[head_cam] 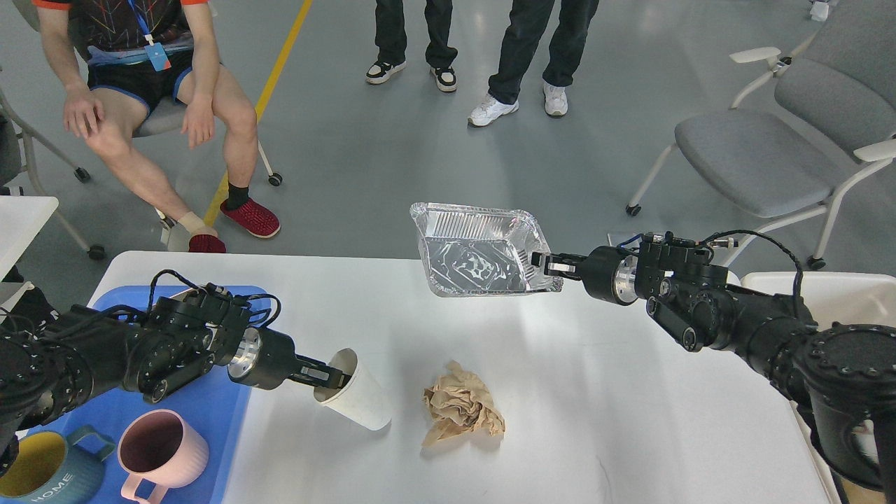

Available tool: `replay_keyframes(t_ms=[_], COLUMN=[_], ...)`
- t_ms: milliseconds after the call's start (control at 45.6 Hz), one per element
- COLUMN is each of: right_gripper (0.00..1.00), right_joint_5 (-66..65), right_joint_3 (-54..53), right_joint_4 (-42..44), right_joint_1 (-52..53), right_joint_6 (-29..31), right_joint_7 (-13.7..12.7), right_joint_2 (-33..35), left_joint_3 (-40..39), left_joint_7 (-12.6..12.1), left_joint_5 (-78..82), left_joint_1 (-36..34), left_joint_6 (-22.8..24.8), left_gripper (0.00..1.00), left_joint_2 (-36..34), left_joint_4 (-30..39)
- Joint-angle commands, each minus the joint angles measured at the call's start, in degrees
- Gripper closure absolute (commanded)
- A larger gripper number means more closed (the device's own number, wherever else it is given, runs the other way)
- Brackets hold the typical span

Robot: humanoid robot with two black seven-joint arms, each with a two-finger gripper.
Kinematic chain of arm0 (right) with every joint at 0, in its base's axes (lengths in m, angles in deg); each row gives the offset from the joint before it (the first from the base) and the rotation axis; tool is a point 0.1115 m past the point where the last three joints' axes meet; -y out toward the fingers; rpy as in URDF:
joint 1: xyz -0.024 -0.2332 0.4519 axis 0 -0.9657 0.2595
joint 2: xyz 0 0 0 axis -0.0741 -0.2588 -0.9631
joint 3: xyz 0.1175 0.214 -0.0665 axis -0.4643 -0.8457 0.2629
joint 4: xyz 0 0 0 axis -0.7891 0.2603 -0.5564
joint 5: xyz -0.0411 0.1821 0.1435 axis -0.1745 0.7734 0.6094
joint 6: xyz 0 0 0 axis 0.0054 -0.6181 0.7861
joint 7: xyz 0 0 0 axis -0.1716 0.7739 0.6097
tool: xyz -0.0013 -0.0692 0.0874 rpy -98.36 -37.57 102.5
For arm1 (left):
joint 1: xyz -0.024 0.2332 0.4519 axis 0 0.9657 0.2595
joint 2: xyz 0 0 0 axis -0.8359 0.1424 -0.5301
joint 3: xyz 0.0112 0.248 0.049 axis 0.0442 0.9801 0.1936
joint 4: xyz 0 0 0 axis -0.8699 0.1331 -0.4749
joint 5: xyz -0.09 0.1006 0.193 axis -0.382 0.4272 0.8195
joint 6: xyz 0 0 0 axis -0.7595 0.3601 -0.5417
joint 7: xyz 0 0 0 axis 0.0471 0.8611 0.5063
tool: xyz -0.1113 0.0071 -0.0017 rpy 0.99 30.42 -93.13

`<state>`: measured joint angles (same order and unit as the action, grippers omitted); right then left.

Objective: Tidy desktop
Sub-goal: 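Grasp the paper cup with the left gripper and lift it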

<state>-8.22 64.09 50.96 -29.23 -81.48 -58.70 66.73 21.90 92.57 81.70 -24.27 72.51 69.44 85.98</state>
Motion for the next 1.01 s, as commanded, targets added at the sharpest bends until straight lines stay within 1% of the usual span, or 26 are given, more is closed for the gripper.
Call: replay_keyframes(t_ms=[0, 197, 636, 856, 987], right_gripper=[1.00, 1.00, 1.00, 1.00, 1.00], right_joint_5=[0.00, 0.00, 0.00, 0.00, 0.00], right_joint_3=[0.00, -0.09, -0.09, -0.09, -0.09], right_joint_4=[0.15, 0.24, 0.33, 1.03, 1.12], right_joint_1=[-0.01, -0.01, -0.10, -0.45, -0.62], right_joint_6=[0.00, 0.00, 0.00, 0.00, 0.00], right_joint_7=[0.00, 0.00, 0.00, 0.09, 0.09], right_joint_2=[0.00, 0.09, 0.09, 0.00, 0.09], left_joint_3=[0.01, 0.27, 1.15, 1.24, 1.42], left_joint_7=[0.02, -0.51, 0.10, 0.37, 0.81], left_joint_5=[-0.07, 0.02, 0.02, 0.28, 0.37], left_joint_1=[-0.27, -0.45, -2.91, -6.25, -10.90], left_joint_6=[0.05, 0.14, 1.11, 4.00, 6.99], left_gripper=[0.99, 0.99, 0.99, 0.99, 0.99], left_joint_2=[0.03, -0.05, -2.43, -3.74, -5.41], left_joint_4=[-0.36, -0.62, -1.15, -0.63, 0.69])
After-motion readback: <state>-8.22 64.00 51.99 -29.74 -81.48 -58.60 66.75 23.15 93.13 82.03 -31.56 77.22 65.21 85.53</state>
